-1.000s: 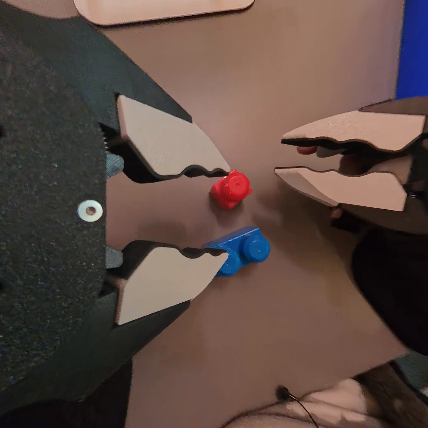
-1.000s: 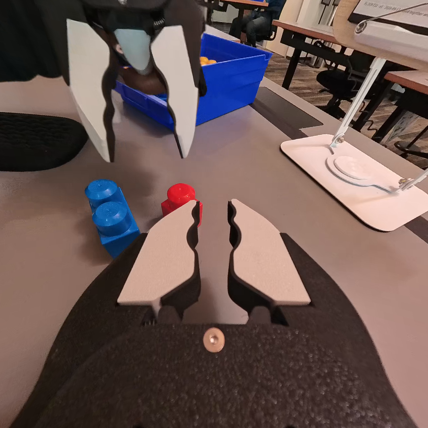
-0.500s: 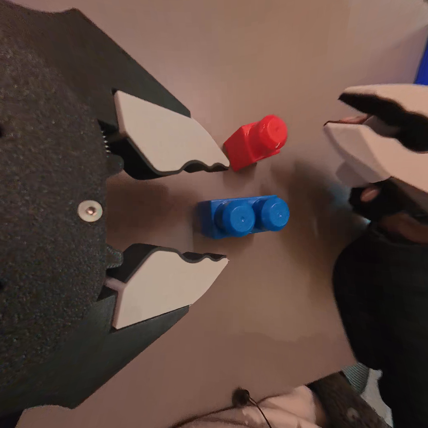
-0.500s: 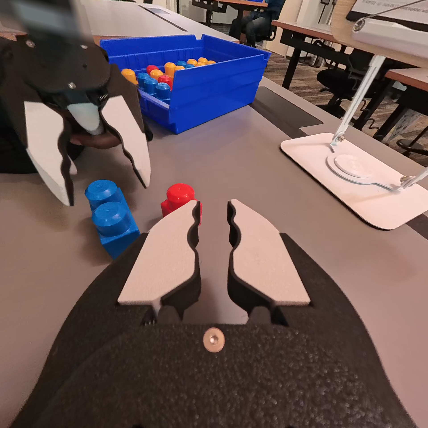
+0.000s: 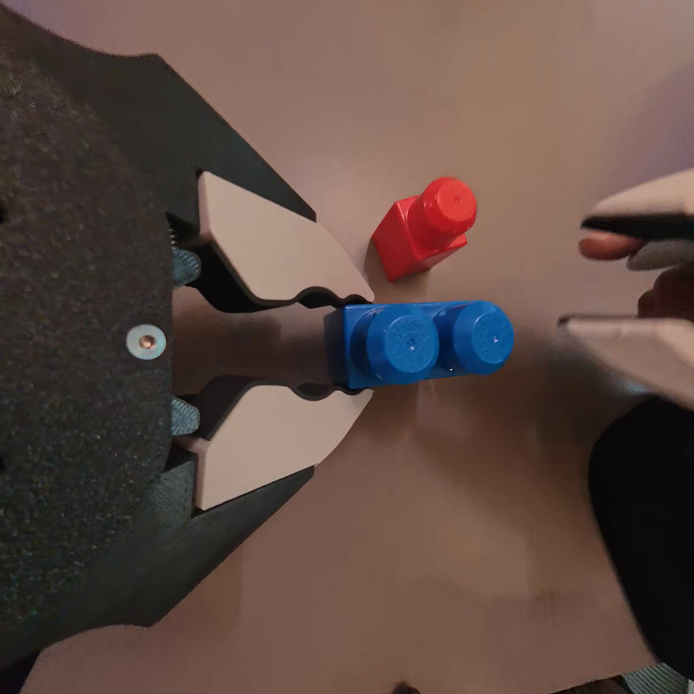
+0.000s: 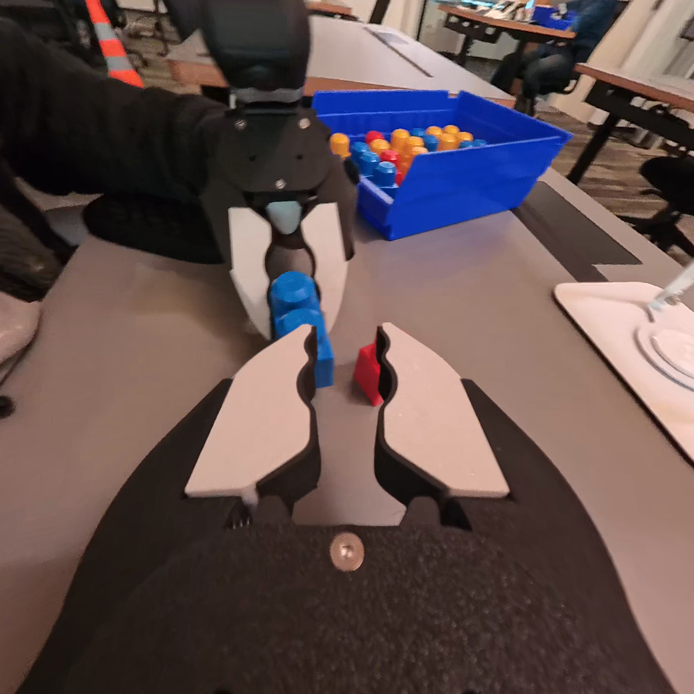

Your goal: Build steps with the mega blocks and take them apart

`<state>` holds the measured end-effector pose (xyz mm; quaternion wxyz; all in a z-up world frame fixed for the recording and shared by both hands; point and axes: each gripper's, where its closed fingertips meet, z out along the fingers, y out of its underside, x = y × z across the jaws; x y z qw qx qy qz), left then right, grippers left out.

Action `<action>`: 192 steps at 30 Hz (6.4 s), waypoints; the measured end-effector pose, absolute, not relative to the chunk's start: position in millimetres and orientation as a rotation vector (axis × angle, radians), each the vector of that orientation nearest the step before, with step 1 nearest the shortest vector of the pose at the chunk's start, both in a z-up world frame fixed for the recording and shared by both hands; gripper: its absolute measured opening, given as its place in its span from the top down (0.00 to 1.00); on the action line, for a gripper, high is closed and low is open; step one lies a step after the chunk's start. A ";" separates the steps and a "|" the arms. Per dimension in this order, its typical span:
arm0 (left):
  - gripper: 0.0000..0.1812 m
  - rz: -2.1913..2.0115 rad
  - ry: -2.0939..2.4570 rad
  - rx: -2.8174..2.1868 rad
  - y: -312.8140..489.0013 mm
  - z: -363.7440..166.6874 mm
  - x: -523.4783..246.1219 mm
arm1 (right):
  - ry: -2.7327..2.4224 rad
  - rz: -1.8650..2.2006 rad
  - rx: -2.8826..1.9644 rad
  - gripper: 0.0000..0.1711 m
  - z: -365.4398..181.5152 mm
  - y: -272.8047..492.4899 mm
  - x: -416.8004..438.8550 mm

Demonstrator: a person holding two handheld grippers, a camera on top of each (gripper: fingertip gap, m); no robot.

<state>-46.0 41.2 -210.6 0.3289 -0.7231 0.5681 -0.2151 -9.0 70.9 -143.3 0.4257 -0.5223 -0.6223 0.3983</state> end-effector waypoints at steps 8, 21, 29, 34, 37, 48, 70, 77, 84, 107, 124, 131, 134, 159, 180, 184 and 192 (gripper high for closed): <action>0.79 -0.500 1.496 -1.883 41.9 -206.0 -46.9 | -1.729 0.738 -1.267 0.73 -156.8 48.4 -23.5; 0.79 -0.746 1.158 -1.560 49.9 -122.2 -42.1 | -1.443 1.082 -1.229 0.84 -109.8 49.6 -23.1; 0.65 -0.999 0.870 -1.427 55.0 -88.3 -37.0 | -1.036 1.503 -1.114 0.84 -56.2 60.6 -6.0; 0.64 -1.105 0.749 -1.355 54.4 -72.5 -29.2 | -0.924 1.594 -1.093 0.84 -52.7 61.8 -8.7; 0.64 -1.140 0.692 -1.320 54.9 -64.8 -26.1 | -0.854 1.645 -1.101 0.83 -53.0 63.7 -11.8; 0.79 -1.188 0.601 -1.333 60.1 -57.2 -24.2 | -0.827 1.703 -1.124 0.83 -57.8 61.0 -19.0; 0.79 -0.745 0.837 -1.548 82.5 -99.8 -48.6 | -1.718 0.629 -1.480 0.71 -193.5 110.1 -23.1; 0.79 -0.599 0.848 -1.602 95.0 -110.8 -68.8 | -2.102 0.428 -1.375 0.73 -188.3 116.5 -28.6; 0.79 -0.533 0.808 -1.637 106.8 -117.0 -90.9 | -2.445 0.249 -1.292 0.76 -189.5 113.0 -37.3; 0.79 -0.643 0.737 -1.598 102.2 -103.3 -94.7 | -2.158 0.679 -1.293 0.83 -98.0 113.4 -30.4; 0.79 -0.787 0.891 -1.555 73.4 -100.4 -62.5 | -1.177 1.517 -1.075 0.84 -30.5 92.4 29.2; 0.79 -0.813 0.949 -1.572 65.8 -106.8 -53.0 | -1.160 1.475 -1.171 0.84 -64.3 93.7 22.0; 0.80 -0.817 0.963 -1.576 64.0 -108.6 -49.9 | -1.172 1.475 -1.181 0.84 -72.4 90.4 15.3; 0.79 -0.911 1.012 -1.588 51.6 -115.9 -38.3 | -1.291 1.422 -1.116 0.83 -97.0 65.8 -3.4; 0.80 -0.639 1.209 -1.633 50.6 -144.6 -42.5 | -1.493 1.265 -1.258 0.83 -133.7 62.1 -6.3; 0.80 -0.590 1.242 -1.600 50.1 -145.1 -43.1 | -1.510 1.250 -1.261 0.83 -135.3 60.9 -6.5; 0.79 -0.513 1.280 -1.519 49.5 -143.0 -43.1 | -1.512 1.246 -1.258 0.83 -133.9 58.7 -6.6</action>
